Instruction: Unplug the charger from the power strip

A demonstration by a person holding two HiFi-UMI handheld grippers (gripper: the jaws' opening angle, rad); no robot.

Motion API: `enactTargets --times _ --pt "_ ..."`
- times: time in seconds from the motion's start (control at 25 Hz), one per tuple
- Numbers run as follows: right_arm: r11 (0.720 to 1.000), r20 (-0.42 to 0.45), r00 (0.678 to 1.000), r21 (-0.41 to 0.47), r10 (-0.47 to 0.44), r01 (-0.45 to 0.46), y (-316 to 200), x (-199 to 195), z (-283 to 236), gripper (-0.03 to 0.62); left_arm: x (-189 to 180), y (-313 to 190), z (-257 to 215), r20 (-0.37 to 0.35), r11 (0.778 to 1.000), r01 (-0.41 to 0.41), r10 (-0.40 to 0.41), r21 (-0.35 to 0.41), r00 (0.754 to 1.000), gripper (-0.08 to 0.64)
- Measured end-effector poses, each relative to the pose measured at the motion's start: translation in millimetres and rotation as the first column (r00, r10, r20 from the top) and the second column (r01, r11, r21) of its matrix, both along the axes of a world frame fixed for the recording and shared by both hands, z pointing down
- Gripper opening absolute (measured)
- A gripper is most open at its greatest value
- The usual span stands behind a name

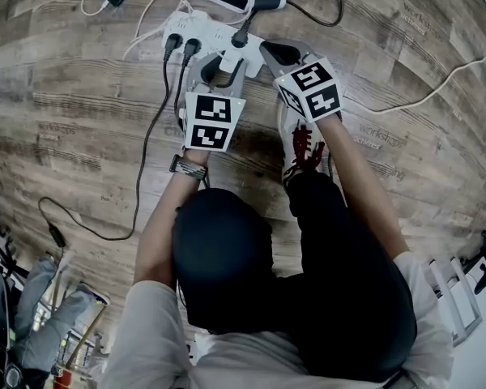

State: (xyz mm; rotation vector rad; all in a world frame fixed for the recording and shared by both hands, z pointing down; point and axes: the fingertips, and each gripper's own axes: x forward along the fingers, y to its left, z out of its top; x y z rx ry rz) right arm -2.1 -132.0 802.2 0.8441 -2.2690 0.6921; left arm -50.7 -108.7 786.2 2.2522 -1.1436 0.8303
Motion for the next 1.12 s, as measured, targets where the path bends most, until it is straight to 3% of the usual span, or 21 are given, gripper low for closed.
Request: enactTargets --times 0.16,0.52,0.92,1.0,1.12 --pt "1.000 -0.004 1.000 0.003 0.000 0.000 -0.5 -1.1 0.3 0.002 -1.3 -0.9 -0.1 0.005 1.000 0.000 0.000 0.010 1.000 0.149" --pt "1.000 -0.016 1.000 0.009 0.003 -0.003 -0.4 -0.5 0.7 0.001 2.3 0.0 0.8 0.102 0.998 -0.056 0.054 0.015 0.993 0.147" --pt "1.000 -0.017 1.000 0.010 0.027 -0.026 -1.4 0.1 0.6 0.001 -2.9 -3.7 -0.7 -0.058 0.997 0.052 -0.055 -0.049 0.997 0.147" --pt "1.000 -0.010 1.000 0.006 0.029 -0.029 -1.2 -0.6 0.6 0.001 -4.1 -3.6 -0.9 -0.053 0.998 0.048 -0.050 -0.043 0.997 0.147" --pt "1.000 -0.005 1.000 0.002 0.029 -0.029 -0.6 -0.9 0.7 0.000 -2.3 -2.4 -0.6 0.026 1.000 0.001 -0.001 -0.011 1.000 0.141"
